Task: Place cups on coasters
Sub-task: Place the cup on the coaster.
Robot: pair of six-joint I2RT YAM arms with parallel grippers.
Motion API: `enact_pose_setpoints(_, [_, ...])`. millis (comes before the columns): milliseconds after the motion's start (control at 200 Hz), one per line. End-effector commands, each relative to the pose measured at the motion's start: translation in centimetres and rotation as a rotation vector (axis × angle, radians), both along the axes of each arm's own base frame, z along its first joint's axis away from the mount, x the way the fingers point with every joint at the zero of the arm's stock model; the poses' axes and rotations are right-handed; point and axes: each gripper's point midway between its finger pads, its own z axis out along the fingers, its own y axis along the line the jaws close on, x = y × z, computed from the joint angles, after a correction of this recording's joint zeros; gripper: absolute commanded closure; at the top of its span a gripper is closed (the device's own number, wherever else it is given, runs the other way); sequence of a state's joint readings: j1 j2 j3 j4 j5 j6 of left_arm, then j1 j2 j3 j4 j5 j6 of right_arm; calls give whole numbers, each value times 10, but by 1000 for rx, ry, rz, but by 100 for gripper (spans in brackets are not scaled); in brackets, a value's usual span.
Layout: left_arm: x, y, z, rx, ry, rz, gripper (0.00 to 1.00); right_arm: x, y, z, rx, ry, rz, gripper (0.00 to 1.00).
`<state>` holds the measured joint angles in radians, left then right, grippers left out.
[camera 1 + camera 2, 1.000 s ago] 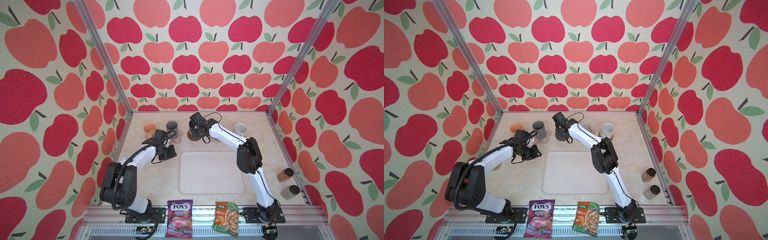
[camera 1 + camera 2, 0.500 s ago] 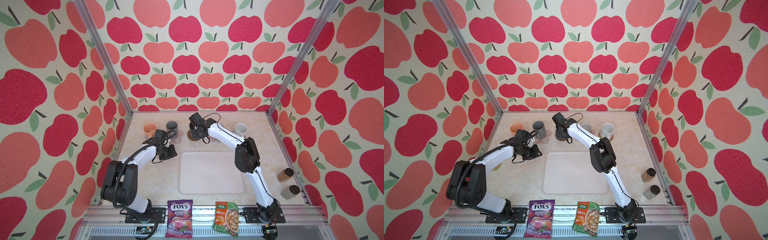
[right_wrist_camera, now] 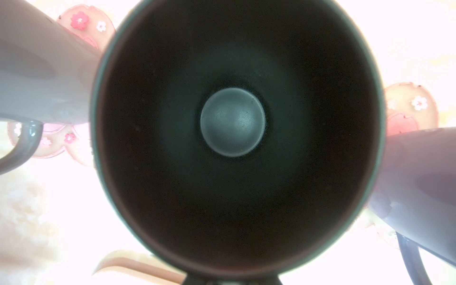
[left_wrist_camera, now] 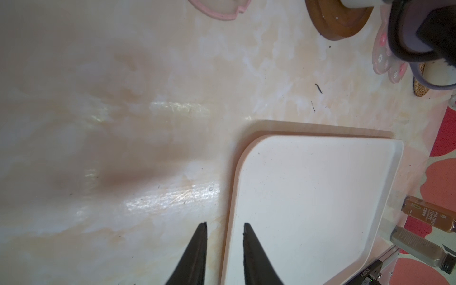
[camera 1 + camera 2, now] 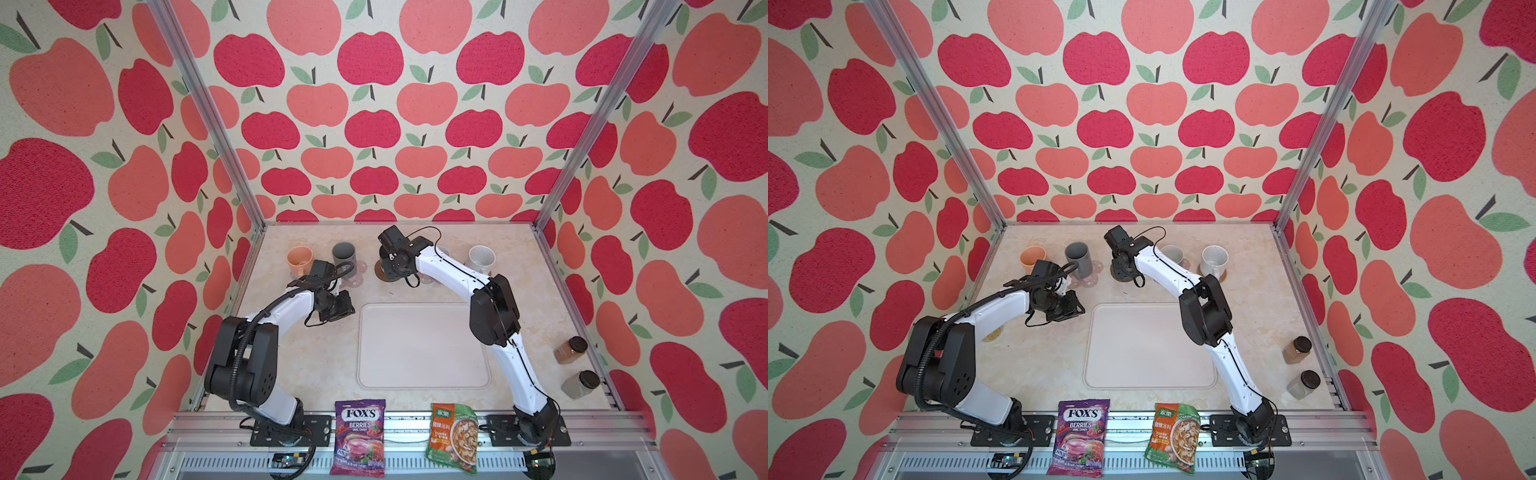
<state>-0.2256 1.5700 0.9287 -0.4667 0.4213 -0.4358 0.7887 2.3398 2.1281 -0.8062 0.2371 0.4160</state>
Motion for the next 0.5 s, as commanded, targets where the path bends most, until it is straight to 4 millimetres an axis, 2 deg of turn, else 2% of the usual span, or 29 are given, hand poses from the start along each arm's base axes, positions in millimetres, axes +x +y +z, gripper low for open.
enact_pose_setpoints(0, [4, -2, 3, -19, -2, 12, 72, 10, 4, 25, 45, -51, -14, 100])
enact_pose_setpoints(495, [4, -2, 1, -20, 7, 13, 72, 5, 2, 17, 26, -6, -23, 100])
